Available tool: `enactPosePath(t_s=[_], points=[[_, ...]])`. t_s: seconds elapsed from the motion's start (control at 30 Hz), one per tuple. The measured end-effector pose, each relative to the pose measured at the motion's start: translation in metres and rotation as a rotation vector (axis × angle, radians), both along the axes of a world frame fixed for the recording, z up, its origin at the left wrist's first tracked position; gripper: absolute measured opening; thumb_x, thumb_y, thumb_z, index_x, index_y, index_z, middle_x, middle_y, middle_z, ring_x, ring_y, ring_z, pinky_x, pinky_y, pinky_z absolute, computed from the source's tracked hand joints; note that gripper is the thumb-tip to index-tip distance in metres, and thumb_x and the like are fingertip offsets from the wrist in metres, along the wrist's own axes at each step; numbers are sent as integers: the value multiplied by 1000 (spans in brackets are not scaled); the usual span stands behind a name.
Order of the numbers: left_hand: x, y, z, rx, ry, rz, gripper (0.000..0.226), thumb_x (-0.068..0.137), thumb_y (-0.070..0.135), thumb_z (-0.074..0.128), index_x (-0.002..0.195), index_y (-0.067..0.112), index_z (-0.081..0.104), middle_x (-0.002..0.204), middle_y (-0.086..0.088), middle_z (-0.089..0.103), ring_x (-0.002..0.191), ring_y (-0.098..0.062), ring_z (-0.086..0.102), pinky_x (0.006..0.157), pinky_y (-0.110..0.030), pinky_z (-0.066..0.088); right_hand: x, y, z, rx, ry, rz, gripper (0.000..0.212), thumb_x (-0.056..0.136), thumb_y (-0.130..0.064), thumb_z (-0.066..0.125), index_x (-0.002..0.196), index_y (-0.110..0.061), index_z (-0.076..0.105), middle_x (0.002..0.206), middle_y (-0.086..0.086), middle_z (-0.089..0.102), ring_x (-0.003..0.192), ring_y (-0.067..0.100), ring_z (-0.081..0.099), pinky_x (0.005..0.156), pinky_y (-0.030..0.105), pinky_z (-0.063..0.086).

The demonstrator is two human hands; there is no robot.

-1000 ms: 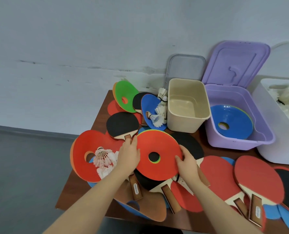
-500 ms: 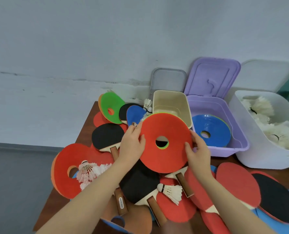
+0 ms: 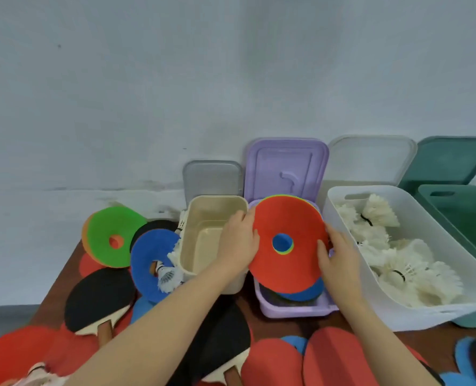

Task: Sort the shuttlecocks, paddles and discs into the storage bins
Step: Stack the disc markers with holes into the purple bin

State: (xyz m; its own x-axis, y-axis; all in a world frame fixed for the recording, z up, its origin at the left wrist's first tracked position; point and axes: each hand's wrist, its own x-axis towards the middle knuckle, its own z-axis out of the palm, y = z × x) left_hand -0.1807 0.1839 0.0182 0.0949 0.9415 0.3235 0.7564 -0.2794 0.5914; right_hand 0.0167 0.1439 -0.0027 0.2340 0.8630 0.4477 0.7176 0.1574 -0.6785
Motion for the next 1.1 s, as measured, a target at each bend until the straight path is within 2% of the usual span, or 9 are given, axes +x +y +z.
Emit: enactPosePath(t_s=[0.13, 0.3, 0.37, 0.47, 0.67, 0.8, 0.87, 0.97, 1.1], points=[[35, 32, -15, -104, 55, 18, 51, 84, 10, 51, 134, 13, 46, 115, -15, 54, 105, -32, 49, 86, -36, 38, 24, 30, -15, -95, -135, -35, 39, 84, -1, 55, 124, -4, 55, 95, 15, 59, 87, 33, 55, 74, 40, 45], [35, 39, -42, -310, 458, 54, 46, 90, 29, 45, 133, 14, 41, 140, -10, 34, 124, -32, 30, 100, -40, 26, 27, 33, -36, -273, -281, -66, 43, 81, -7, 61, 123, -2, 54, 105, 20, 53, 97, 39, 49, 81, 45, 43], [28, 35, -45, -310, 457, 47, 51, 92, 31, 43, 140, 15, 34, 146, -10, 27, 129, -31, 25, 102, -41, 24, 24, 30, -41, -291, -293, -18, 43, 82, -8, 62, 123, -1, 53, 112, 22, 52, 100, 41, 48, 85, 46, 41], [11, 30, -39, -238, 412, 34, 51, 93, 27, 42, 142, 15, 31, 146, -8, 31, 131, -28, 27, 102, -38, 24, 18, 29, -37, -316, -262, 25, 41, 85, -12, 59, 124, -1, 53, 117, 19, 51, 103, 39, 48, 88, 44, 41], [-49, 10, -19, -126, 394, 40, 52, 93, 29, 44, 142, 17, 33, 148, -2, 33, 133, -20, 32, 107, -33, 23, -22, 27, -21, -216, -357, 47, 35, 80, -13, 60, 113, 1, 60, 108, 21, 59, 91, 43, 56, 79, 48, 49], [-108, -14, -8, -72, 423, 86, 53, 92, 29, 45, 141, 13, 36, 143, -5, 41, 128, -25, 39, 103, -37, 28, -75, 17, -9, -128, -373, 142, 23, 83, -17, 54, 99, -3, 62, 99, 17, 61, 81, 38, 55, 71, 45, 48], [-142, -25, -5, -66, 420, 117, 53, 92, 27, 48, 141, 13, 36, 144, -5, 40, 130, -25, 38, 104, -37, 27, -109, 13, -8, -125, -384, 211, 33, 83, -26, 44, 101, -5, 62, 95, 14, 60, 79, 36, 54, 69, 43, 47], [-194, -39, -9, -99, 438, 163, 54, 95, 31, 43, 145, 15, 30, 151, -3, 30, 137, -20, 28, 109, -35, 20, -164, 4, -12, -99, -376, 251, 31, 83, -22, 52, 107, -5, 62, 98, 14, 61, 82, 34, 57, 72, 40, 48], [-256, -51, -15, -147, 446, 194, 55, 95, 32, 41, 146, 16, 28, 152, -5, 27, 139, -21, 24, 111, -36, 16, -234, -15, -18, -90, -328, 333, 32, 87, -25, 50, 110, -6, 62, 100, 10, 61, 89, 29, 56, 77, 41, 48]])
